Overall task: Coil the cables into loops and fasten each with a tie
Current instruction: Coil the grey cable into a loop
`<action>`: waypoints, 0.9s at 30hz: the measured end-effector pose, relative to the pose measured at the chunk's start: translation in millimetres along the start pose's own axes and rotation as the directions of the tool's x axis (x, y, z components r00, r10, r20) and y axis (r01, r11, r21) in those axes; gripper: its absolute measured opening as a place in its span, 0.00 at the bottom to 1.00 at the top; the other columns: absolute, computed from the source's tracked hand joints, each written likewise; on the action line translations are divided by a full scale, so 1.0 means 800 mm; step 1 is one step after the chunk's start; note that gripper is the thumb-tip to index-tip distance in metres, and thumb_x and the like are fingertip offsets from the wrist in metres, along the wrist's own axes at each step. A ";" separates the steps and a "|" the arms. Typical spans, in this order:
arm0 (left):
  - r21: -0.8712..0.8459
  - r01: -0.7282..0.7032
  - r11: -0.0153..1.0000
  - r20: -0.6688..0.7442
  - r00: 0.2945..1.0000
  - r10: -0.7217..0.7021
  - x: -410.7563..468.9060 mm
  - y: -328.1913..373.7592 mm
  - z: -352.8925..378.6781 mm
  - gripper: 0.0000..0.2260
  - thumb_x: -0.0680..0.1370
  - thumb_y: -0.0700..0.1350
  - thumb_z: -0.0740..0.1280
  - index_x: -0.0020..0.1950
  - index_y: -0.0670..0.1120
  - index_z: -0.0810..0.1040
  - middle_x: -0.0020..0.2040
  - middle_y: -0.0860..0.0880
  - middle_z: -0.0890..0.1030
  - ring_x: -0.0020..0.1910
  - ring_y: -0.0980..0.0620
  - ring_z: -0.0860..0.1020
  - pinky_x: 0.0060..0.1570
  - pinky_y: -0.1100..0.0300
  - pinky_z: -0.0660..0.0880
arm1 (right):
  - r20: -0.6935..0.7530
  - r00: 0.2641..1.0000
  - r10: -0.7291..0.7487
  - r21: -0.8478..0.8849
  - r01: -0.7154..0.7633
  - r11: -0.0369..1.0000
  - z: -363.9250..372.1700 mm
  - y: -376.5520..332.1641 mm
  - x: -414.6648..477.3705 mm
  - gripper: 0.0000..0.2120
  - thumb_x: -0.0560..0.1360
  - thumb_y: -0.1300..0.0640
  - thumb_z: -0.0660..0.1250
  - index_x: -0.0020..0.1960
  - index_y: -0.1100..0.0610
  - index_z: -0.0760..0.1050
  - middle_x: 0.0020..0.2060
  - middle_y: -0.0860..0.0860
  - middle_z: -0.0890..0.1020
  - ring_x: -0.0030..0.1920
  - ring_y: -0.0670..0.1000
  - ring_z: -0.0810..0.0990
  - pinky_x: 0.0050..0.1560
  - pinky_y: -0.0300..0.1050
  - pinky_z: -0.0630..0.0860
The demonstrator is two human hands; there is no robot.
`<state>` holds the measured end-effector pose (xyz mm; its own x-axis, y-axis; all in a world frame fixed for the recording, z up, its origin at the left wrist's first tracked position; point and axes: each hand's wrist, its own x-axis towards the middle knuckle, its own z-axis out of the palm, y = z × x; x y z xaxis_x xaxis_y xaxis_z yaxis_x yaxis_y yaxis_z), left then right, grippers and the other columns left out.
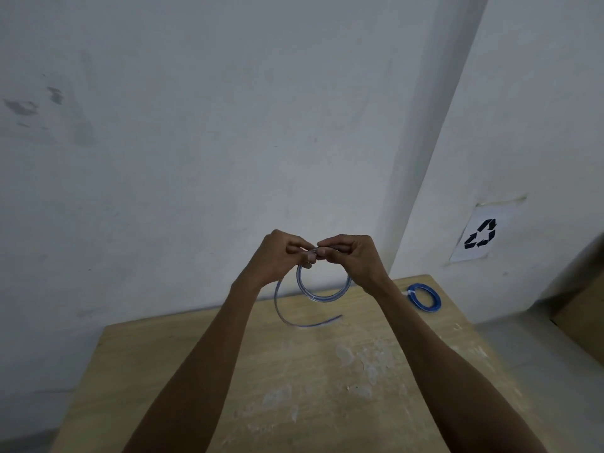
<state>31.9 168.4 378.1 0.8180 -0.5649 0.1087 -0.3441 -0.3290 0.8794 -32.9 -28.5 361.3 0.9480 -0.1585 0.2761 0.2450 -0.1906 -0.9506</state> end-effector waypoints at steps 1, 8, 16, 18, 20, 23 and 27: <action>-0.096 0.003 0.995 -0.015 1.000 -0.005 -0.002 0.001 0.001 0.09 0.75 0.41 0.77 0.54 0.42 0.87 0.44 0.45 0.88 0.45 0.49 0.88 0.56 0.49 0.83 | 0.010 1.000 0.013 0.014 -0.014 1.000 0.000 -0.001 0.001 0.11 0.73 0.64 0.76 0.55 0.65 0.84 0.44 0.58 0.88 0.46 0.52 0.87 0.52 0.49 0.84; -0.408 -0.027 0.913 -0.279 0.955 -0.096 -0.009 -0.006 -0.004 0.05 0.77 0.38 0.74 0.53 0.40 0.86 0.43 0.43 0.88 0.41 0.45 0.88 0.41 0.58 0.83 | 0.113 0.972 0.208 0.291 -0.233 0.928 -0.012 0.004 -0.014 0.20 0.75 0.66 0.73 0.67 0.63 0.78 0.55 0.62 0.86 0.55 0.60 0.86 0.56 0.47 0.82; -0.615 -0.021 0.788 -0.262 0.948 -0.180 -0.010 -0.013 -0.008 0.12 0.77 0.39 0.75 0.60 0.41 0.83 0.48 0.40 0.88 0.45 0.43 0.88 0.49 0.53 0.84 | 0.088 0.965 0.247 0.404 -0.261 0.877 -0.012 0.008 -0.017 0.16 0.77 0.71 0.68 0.65 0.66 0.78 0.54 0.62 0.86 0.53 0.56 0.87 0.55 0.43 0.82; -0.627 -0.041 0.778 -0.290 0.939 -0.184 -0.010 -0.011 -0.006 0.14 0.76 0.38 0.75 0.61 0.42 0.83 0.47 0.40 0.88 0.45 0.43 0.88 0.47 0.55 0.84 | 0.086 0.965 0.246 0.395 -0.260 0.881 -0.008 0.006 -0.017 0.17 0.77 0.70 0.69 0.65 0.64 0.78 0.56 0.60 0.86 0.53 0.56 0.86 0.56 0.45 0.83; -0.628 -0.064 0.775 -0.321 0.929 -0.184 -0.009 -0.011 -0.003 0.14 0.76 0.38 0.75 0.61 0.41 0.83 0.47 0.40 0.88 0.45 0.43 0.88 0.47 0.54 0.85 | 0.097 0.962 0.256 0.349 -0.274 0.896 -0.001 0.005 -0.017 0.18 0.76 0.70 0.71 0.65 0.63 0.78 0.56 0.62 0.86 0.54 0.58 0.86 0.55 0.49 0.83; -0.644 -0.066 0.763 -0.323 0.926 -0.193 -0.008 -0.012 -0.001 0.14 0.76 0.38 0.75 0.61 0.41 0.83 0.48 0.40 0.88 0.46 0.42 0.88 0.49 0.53 0.84 | 0.082 0.964 0.254 0.331 -0.267 0.905 0.005 0.005 -0.017 0.19 0.73 0.71 0.73 0.63 0.65 0.79 0.51 0.67 0.85 0.52 0.60 0.86 0.53 0.49 0.83; -0.651 -0.018 0.759 -0.257 0.946 -0.199 -0.010 -0.018 -0.005 0.09 0.77 0.38 0.74 0.57 0.41 0.84 0.49 0.41 0.88 0.48 0.44 0.87 0.48 0.56 0.82 | 0.065 0.963 0.261 0.346 -0.268 0.899 0.004 0.001 -0.017 0.18 0.75 0.69 0.73 0.64 0.63 0.79 0.50 0.63 0.86 0.51 0.57 0.87 0.53 0.47 0.83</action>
<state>32.0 181.1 366.8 0.9606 -0.2739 0.0473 0.0245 0.2530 0.9672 -44.6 -23.8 356.2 0.9902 -0.1396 0.0081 0.0370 0.2058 -0.9779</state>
